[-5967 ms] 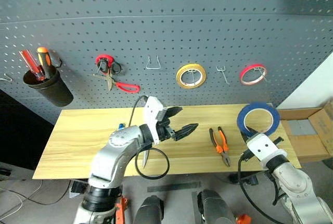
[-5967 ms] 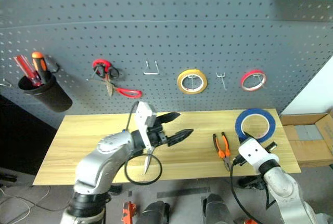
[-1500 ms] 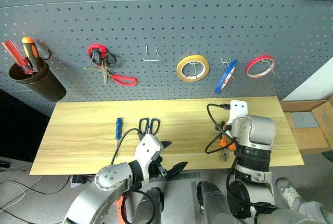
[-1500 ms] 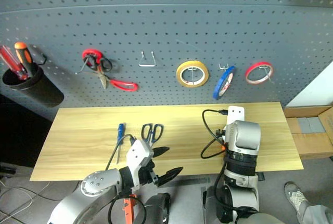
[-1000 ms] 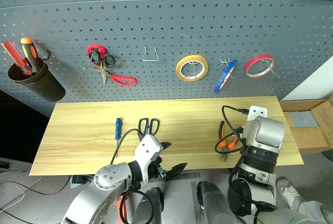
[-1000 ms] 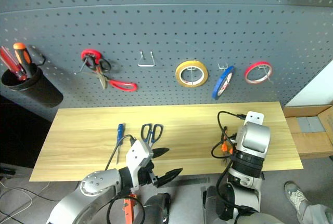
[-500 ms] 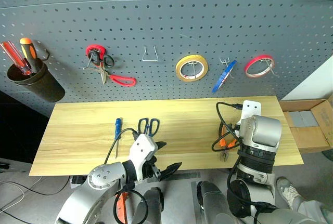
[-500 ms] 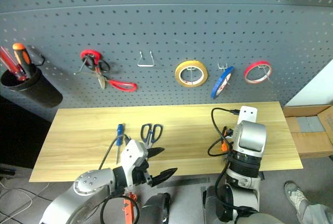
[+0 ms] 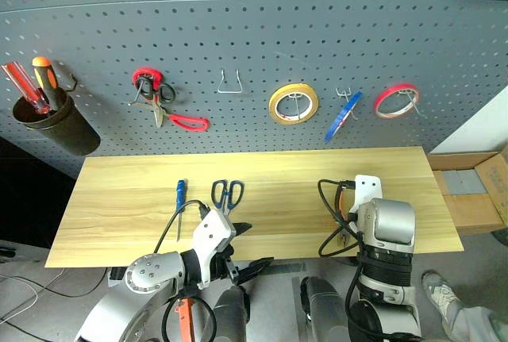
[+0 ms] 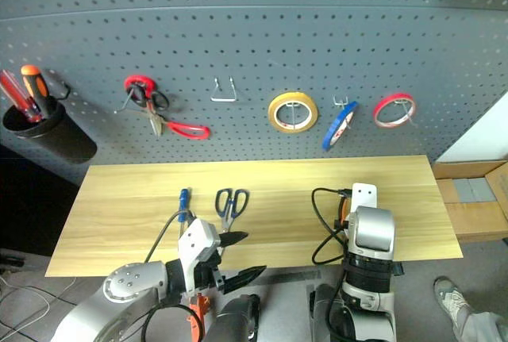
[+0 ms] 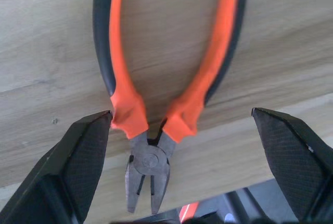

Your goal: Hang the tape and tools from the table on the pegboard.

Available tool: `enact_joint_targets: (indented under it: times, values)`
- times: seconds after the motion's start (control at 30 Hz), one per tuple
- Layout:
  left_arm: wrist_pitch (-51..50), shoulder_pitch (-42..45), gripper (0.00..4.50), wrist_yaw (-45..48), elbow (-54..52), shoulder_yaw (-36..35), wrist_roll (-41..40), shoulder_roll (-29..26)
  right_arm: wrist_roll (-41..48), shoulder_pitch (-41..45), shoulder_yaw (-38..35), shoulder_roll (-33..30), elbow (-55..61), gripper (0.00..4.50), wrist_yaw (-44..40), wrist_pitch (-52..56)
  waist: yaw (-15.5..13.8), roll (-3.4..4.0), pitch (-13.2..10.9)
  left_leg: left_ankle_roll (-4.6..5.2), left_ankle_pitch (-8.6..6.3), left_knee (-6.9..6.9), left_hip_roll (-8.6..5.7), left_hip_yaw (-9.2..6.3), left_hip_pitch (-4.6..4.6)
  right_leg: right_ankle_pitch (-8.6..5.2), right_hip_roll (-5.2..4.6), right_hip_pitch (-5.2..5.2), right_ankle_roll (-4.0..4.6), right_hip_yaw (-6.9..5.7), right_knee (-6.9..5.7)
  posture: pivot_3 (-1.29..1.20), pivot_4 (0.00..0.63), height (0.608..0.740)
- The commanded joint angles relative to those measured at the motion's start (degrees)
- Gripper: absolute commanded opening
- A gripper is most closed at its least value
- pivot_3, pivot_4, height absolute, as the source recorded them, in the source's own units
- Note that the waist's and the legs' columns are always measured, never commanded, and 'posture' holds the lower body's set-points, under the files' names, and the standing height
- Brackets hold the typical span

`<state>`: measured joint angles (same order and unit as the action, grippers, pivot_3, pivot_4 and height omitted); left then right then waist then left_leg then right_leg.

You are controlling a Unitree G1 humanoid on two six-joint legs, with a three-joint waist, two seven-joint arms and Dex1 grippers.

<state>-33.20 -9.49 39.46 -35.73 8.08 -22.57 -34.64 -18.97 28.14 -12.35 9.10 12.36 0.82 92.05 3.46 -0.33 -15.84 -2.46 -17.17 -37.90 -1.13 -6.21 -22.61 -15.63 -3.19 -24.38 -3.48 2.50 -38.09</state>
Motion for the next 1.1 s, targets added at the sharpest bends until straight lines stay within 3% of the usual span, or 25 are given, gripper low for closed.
enact_joint_targets:
  times: [0.03, 0.37, 0.73, 1.1]
  values:
    - [0.95, -0.85, 4.5, 0.22, -2.23, -0.08, -0.66, 0.01, -1.22, -2.78, 1.84, 14.48, 1.12, 4.47, -2.13, 0.45, 0.01, 0.01, 0.0, 0.0, 0.0, 0.02, 0.03, 0.0, 0.02, 0.0, 0.03, 0.01, 0.0, -0.01, -0.01, 0.02, 0.301, 0.74]
    - [1.32, -2.14, 4.5, -0.24, -2.36, -0.46, -0.34, -0.02, -1.58, 0.46, 0.35, 13.92, -3.56, 4.47, -5.05, 0.45, -0.11, 0.05, -0.05, 0.01, 0.0, 0.03, -0.02, -0.01, -0.02, 0.0, 0.0, 0.01, 0.0, -0.02, 0.05, 0.04, 0.313, 0.74]
    - [0.69, -2.01, 4.5, -1.12, -3.09, 0.41, -0.58, 0.47, 5.84, 3.0, 3.28, 2.23, -13.14, 4.47, -8.19, 0.45, 0.07, -0.2, 0.08, 0.01, -0.01, 0.01, 0.04, 0.0, 0.26, 0.0, 0.03, 0.26, 0.0, -0.03, 0.05, 0.04, 0.314, 0.74]
    - [0.38, -0.94, 4.5, -1.38, -2.86, 0.85, -0.58, 0.71, 9.13, 7.43, 2.59, -3.87, -19.82, 4.47, -6.3, -0.23, 0.0, -0.2, 0.08, 0.01, -0.01, 0.03, 0.01, 0.0, 0.27, 0.0, 0.01, 0.27, 0.01, -0.02, 0.06, 0.03, 0.303, 0.74]
